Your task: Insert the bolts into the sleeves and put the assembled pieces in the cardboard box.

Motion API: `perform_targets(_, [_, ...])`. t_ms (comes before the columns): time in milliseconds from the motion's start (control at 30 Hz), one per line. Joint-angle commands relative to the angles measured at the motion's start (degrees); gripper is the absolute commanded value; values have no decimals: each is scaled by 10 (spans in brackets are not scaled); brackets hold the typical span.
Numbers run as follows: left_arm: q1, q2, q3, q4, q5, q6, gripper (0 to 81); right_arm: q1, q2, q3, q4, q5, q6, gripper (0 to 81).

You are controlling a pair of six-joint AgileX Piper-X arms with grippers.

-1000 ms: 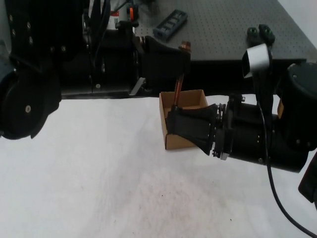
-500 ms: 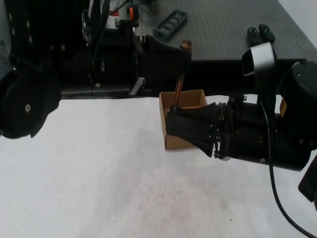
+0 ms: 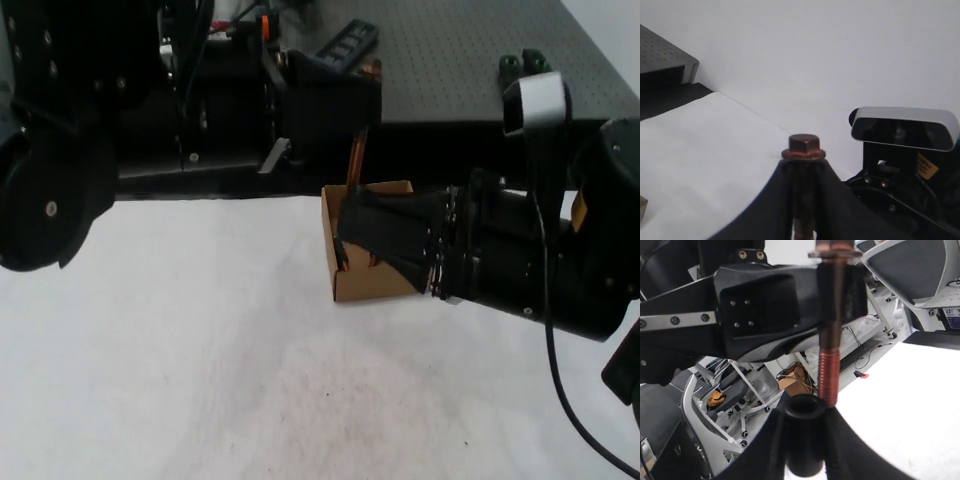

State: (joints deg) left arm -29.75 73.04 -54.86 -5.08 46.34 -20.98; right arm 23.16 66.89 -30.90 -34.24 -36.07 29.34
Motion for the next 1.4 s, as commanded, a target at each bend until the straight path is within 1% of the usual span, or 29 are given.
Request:
perform_targets(0, [-5, -1, 3, 19, 23, 3, 181, -7, -5, -8, -48, 46, -11, 23])
perform_targets(67, [-5, -1, 3, 19, 23, 3, 302, -10, -5, -8, -48, 46, -18, 23])
perform_targets(100, [-5, -1, 3, 19, 23, 3, 325, -10, -5, -8, -48, 46, -20, 23])
perform_targets(133, [-5, -1, 3, 19, 23, 3, 316, -10, -5, -8, -48, 46, -20, 23])
perform_targets(167, [-5, -1, 3, 19, 23, 3, 290, -10, -5, -8, -47, 44, -20, 23])
perform_targets(267, [-5, -1, 3, 19, 23, 7, 190, -10, -5, -8, -47, 39, -20, 23])
perform_targets(333, [-5, -1, 3, 19, 23, 7, 138, -10, -5, -8, -47, 21, -20, 23])
perform_targets(400, [-5, -1, 3, 19, 23, 7, 113, -10, -5, -8, -46, 5, -20, 23])
perform_targets(467, [-5, -1, 3, 19, 14, 7, 118, -10, -5, -8, -32, 3, -20, 23])
perform_targets(533, [-5, -1, 3, 19, -4, 7, 130, -19, -5, -8, -1, 8, -23, 23])
perform_targets(667, [-5, -1, 3, 19, -11, 7, 186, -46, -5, -7, 54, 25, -37, 23])
perform_targets(800, [-4, -1, 3, 19, -11, 9, 235, -70, -5, -7, 65, 26, -37, 23])
perform_targets(1100, [-4, -1, 3, 19, -14, 9, 237, -112, -5, -7, 69, 29, -47, 23])
perform_targets(1200, [-4, 7, 3, 28, -49, -14, 237, -133, -8, -7, 91, 52, -50, 23])
perform_targets(1267, [-6, 19, 3, 43, -76, -31, 239, -159, -18, -7, 123, 83, -58, 23])
perform_targets(1367, [-21, 58, 3, 70, -113, -36, 292, -205, -43, -7, 181, 109, -83, 23])
